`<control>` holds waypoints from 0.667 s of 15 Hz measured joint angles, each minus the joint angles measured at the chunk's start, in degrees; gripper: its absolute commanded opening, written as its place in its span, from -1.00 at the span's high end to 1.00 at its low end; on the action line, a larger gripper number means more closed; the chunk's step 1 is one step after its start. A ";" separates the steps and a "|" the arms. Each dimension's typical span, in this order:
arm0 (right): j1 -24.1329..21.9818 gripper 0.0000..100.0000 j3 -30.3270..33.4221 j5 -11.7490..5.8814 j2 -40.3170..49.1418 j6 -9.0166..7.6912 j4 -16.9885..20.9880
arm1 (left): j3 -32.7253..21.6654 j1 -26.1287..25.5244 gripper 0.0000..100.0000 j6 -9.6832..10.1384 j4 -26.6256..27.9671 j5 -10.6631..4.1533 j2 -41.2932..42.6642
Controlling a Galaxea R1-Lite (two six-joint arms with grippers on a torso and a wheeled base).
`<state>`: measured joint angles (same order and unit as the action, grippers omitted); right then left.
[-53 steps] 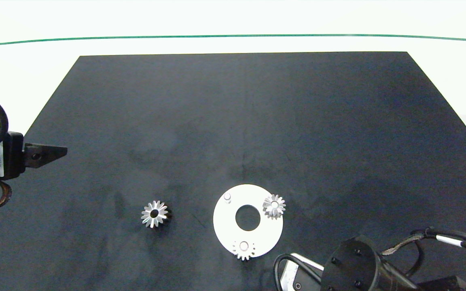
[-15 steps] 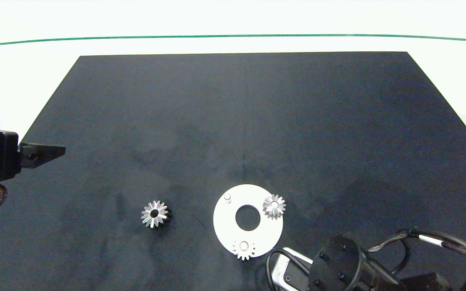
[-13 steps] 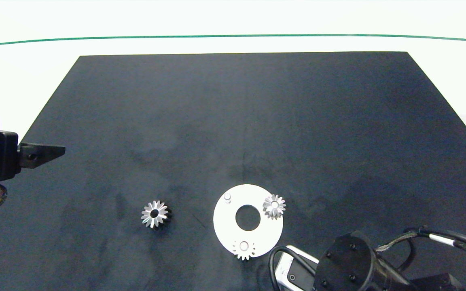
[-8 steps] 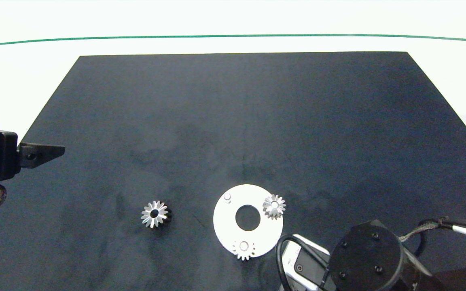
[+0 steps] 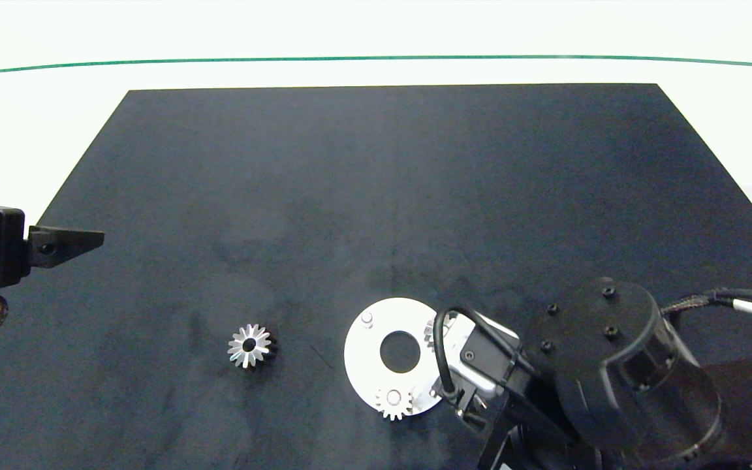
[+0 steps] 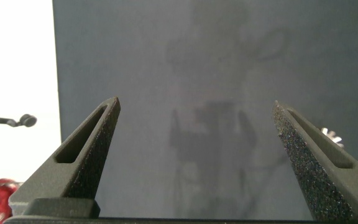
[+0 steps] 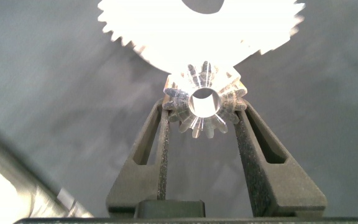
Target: Remove an incorrectly installed larger gear and replace it with the correct smaller gear
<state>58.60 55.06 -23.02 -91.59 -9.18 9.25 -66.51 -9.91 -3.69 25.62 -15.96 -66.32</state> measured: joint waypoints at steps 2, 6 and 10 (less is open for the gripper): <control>-1.71 0.62 2.88 0.23 -1.49 -0.88 0.06 | -0.09 0.18 -1.00 0.01 0.00 0.48 0.00; -3.62 0.62 8.63 0.50 -4.99 -1.58 0.11 | -0.09 0.22 -1.00 -0.02 -0.05 0.50 -0.09; -3.97 0.62 14.01 0.54 -7.97 -3.30 0.56 | -0.09 0.24 -1.00 -0.02 -0.07 0.52 -0.11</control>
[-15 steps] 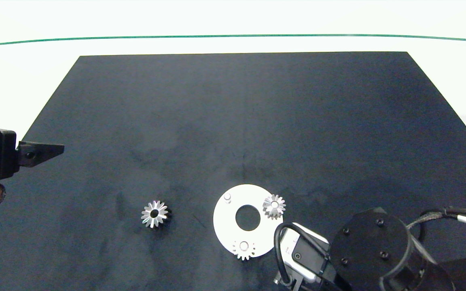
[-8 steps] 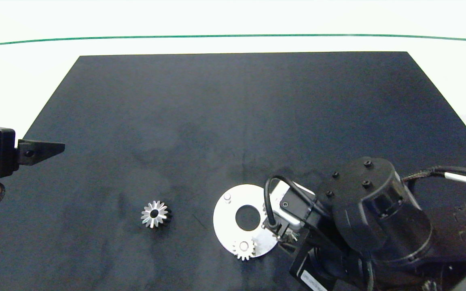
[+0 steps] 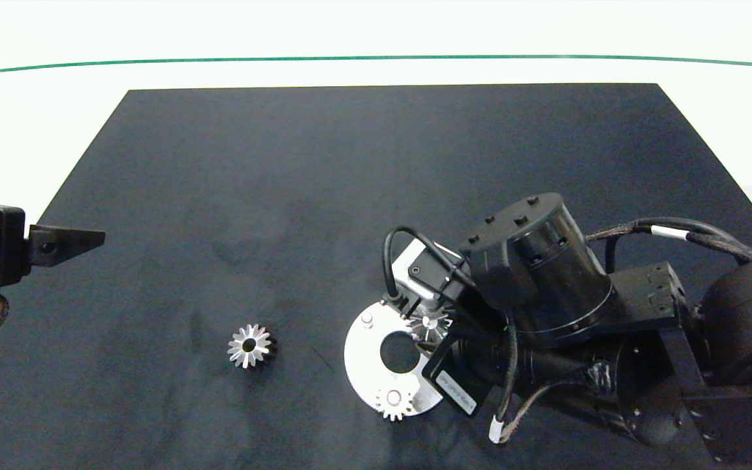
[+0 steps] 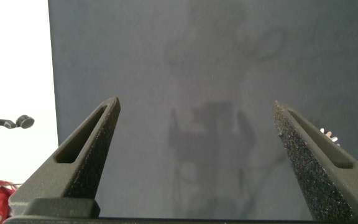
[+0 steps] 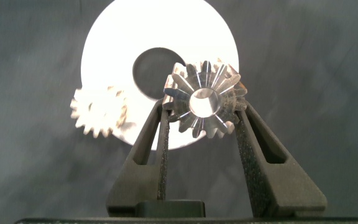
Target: Remove an incorrectly installed larger gear and replace it with the correct smaller gear
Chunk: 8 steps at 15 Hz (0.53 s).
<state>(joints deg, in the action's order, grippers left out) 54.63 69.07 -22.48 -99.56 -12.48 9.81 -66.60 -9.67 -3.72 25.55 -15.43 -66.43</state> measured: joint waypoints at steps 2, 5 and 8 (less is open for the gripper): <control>-0.17 0.62 1.90 0.02 -1.10 -1.23 1.12 | -0.11 0.00 -1.00 -0.02 -0.01 0.00 0.00; -0.20 0.62 5.18 0.00 -2.84 -1.32 4.35 | -0.11 0.00 -1.00 -0.02 -0.01 -0.02 0.04; 0.00 0.62 8.55 0.02 -4.49 -1.35 5.86 | -0.11 0.00 -1.00 -0.02 -0.01 -0.02 0.04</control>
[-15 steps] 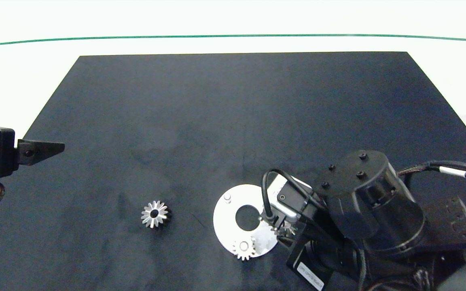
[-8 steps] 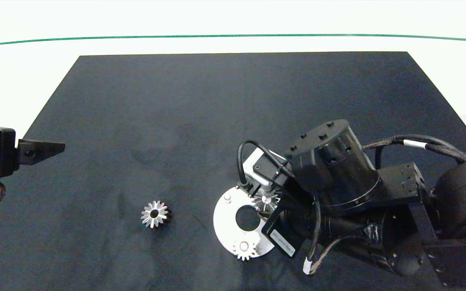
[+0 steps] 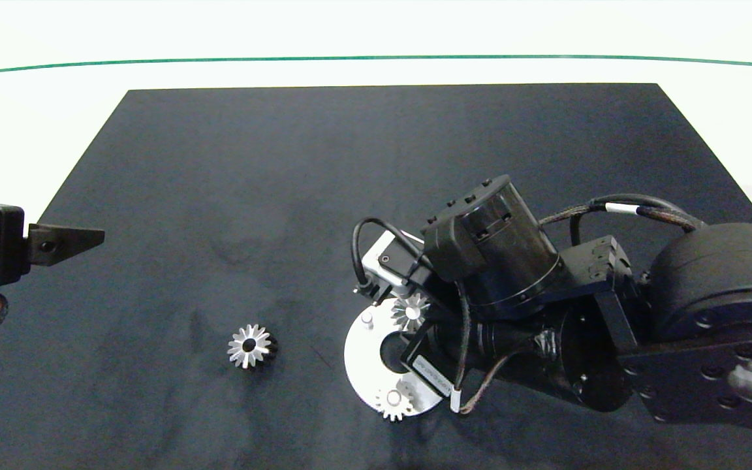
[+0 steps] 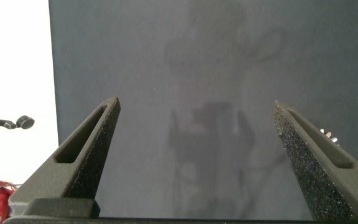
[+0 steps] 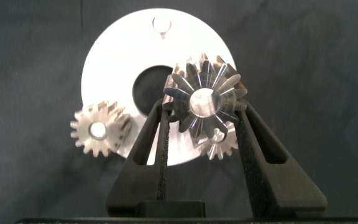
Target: Remove an incorrectly installed larger gear and replace it with the correct smaller gear
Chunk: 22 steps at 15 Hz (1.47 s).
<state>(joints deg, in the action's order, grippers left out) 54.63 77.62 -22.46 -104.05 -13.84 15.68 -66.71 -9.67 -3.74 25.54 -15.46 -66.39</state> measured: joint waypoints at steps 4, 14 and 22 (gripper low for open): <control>0.68 0.62 5.18 0.02 -1.63 0.01 4.19 | -0.10 0.07 -1.00 0.02 -0.02 0.00 0.07; 1.79 0.62 13.07 0.09 -8.44 0.37 7.50 | -0.10 0.09 -1.00 -0.02 -0.38 0.02 0.44; 1.62 0.62 13.79 0.09 -9.85 0.41 7.50 | 0.00 0.09 -1.00 -0.02 -0.38 0.00 0.44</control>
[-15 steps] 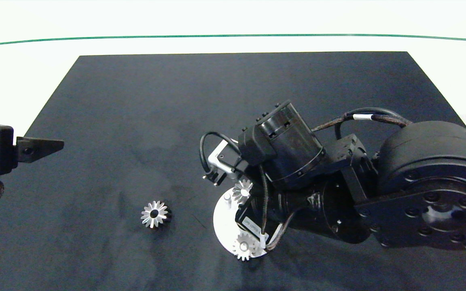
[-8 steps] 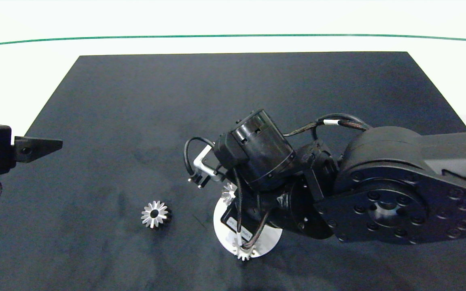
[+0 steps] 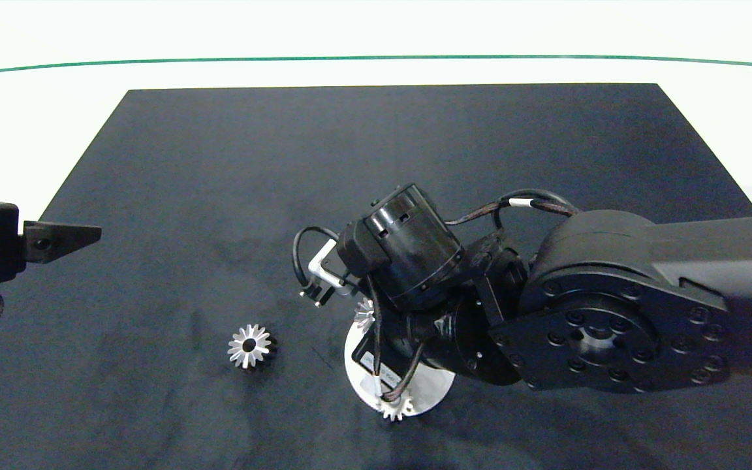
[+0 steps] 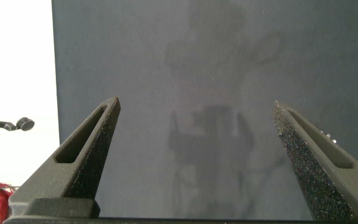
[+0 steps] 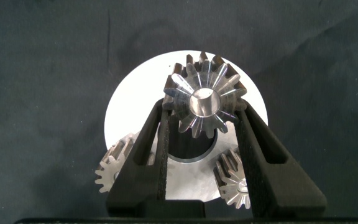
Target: Remove an incorrectly installed larger gear and replace it with the correct smaller gear
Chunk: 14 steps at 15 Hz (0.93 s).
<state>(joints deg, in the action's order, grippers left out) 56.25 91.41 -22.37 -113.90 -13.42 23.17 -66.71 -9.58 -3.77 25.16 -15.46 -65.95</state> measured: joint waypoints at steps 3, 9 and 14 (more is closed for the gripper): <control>-0.33 0.62 -0.20 0.00 -0.16 0.06 -0.02 | 0.00 0.00 -1.00 0.00 0.00 0.00 0.02; -0.71 0.62 0.24 0.05 -0.73 0.06 -0.09 | 0.21 -0.06 -1.00 0.00 0.00 0.00 0.11; -0.60 0.62 2.22 0.00 -2.12 0.09 -0.17 | 0.28 -0.11 -1.00 0.00 0.00 0.00 0.24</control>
<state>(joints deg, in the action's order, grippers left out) 55.65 93.62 -22.37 -116.02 -13.34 23.00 -66.43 -9.69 -3.77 25.16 -15.46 -65.71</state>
